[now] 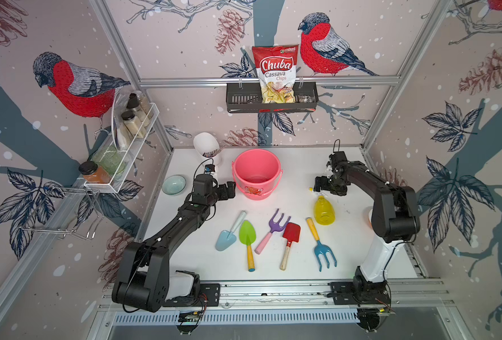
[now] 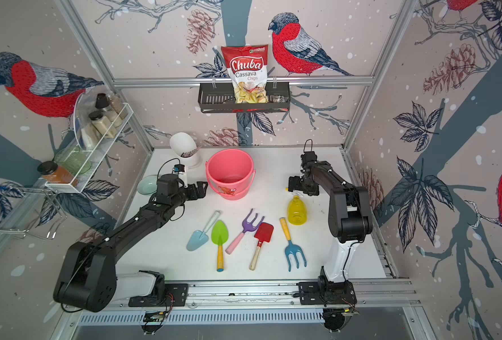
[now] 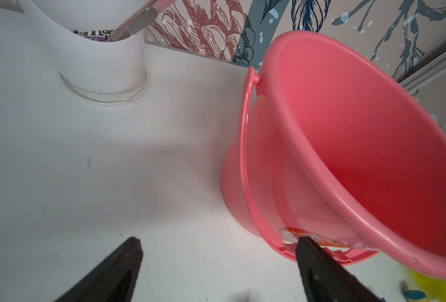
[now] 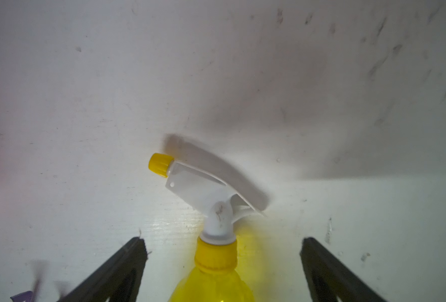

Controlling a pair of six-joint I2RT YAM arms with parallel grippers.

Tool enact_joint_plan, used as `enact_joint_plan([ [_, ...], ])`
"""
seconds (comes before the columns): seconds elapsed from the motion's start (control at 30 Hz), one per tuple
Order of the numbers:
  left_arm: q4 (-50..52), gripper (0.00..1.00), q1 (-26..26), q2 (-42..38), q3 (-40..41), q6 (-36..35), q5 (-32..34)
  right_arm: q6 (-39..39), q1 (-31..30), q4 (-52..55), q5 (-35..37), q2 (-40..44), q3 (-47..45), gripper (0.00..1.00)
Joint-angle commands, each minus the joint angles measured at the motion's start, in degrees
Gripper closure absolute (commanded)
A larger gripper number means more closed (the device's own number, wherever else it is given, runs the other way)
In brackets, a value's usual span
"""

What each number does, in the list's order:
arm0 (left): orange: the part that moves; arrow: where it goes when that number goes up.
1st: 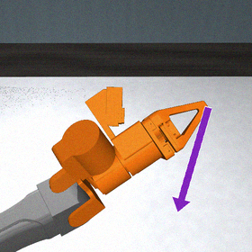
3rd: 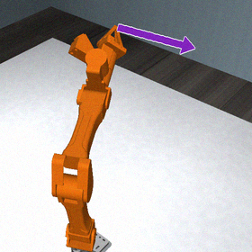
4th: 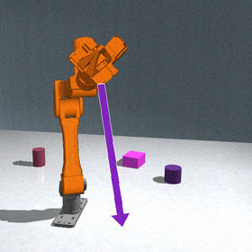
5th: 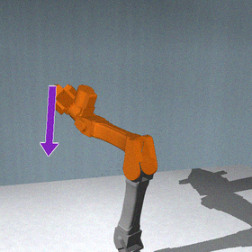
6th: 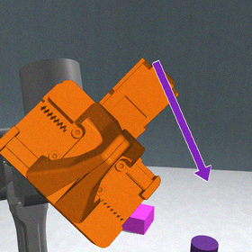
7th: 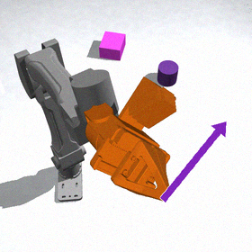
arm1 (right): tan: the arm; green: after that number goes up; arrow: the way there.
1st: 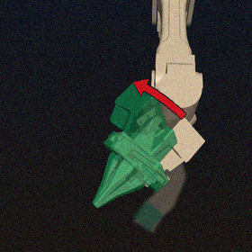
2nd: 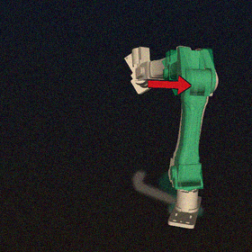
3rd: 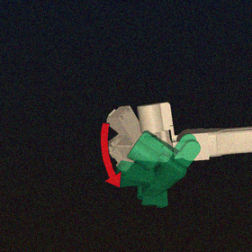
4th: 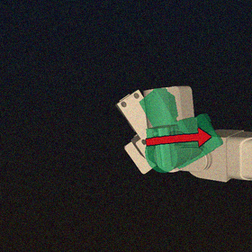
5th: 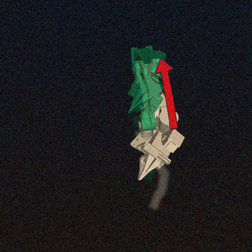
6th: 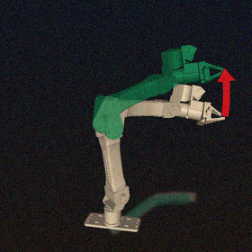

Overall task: Organize the gardening tools
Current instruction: Adjust the gardening tool at the center of the board.

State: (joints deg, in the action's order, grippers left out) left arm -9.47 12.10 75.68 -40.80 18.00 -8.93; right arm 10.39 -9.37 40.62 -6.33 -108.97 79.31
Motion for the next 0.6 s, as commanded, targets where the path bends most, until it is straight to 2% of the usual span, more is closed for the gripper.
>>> enact_joint_plan([
  [0.0,0.5,0.04,0.1,-0.4,0.1,-0.1,-1.0,-0.7,-0.4,2.2,-0.8,-1.5,1.1,0.15],
  [0.2,1.3,0.04,0.1,-0.4,0.0,-0.8,-0.8,-0.7,-1.2,3.3,0.4,-2.7,1.7,0.25],
  [0.57,1.7,0.04,0.1,-0.4,0.3,-0.8,-0.6,-0.8,-2.1,3.7,1.0,-5.0,1.1,0.34],
])
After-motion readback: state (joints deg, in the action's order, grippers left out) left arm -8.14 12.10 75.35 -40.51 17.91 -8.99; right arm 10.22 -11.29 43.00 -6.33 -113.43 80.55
